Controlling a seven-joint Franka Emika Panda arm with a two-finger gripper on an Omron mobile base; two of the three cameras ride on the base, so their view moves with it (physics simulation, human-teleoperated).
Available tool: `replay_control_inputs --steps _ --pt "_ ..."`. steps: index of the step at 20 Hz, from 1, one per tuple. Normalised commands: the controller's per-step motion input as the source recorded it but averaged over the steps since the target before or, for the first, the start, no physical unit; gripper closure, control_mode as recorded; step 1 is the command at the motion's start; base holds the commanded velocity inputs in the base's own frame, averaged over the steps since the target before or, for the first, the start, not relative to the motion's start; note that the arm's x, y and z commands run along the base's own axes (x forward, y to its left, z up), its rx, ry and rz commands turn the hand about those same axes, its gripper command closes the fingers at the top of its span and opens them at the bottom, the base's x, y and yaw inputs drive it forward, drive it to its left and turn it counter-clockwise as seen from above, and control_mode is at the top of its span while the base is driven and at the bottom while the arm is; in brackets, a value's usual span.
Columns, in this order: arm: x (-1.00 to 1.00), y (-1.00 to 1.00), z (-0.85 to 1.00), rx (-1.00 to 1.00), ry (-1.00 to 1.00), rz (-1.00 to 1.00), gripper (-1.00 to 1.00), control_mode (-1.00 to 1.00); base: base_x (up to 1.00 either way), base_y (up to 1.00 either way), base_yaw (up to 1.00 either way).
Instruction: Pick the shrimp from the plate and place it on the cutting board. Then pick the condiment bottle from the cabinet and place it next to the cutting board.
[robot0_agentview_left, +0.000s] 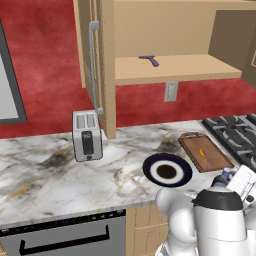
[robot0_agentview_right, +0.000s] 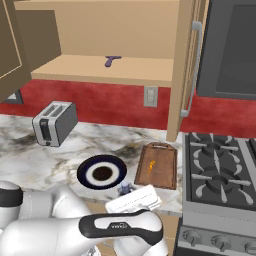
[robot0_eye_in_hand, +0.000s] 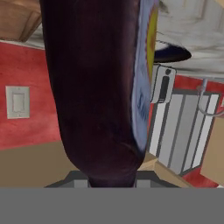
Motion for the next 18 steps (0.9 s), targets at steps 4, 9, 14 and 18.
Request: replay_control_inputs --steps 4,9,14,18 --pt "0.1 0.0 0.1 0.0 -0.01 0.0 1.0 -1.0 0.0 0.0 0.0" --pt "0.15 0.0 0.0 0.0 -0.04 0.0 1.0 -1.0 0.0 0.0 0.0" --pt "0.18 0.0 0.0 0.0 -0.05 0.0 1.0 -1.0 0.0 0.0 0.0" --pt "0.23 0.0 -0.01 0.0 -0.06 0.0 1.0 -1.0 0.0 0.0 0.0"
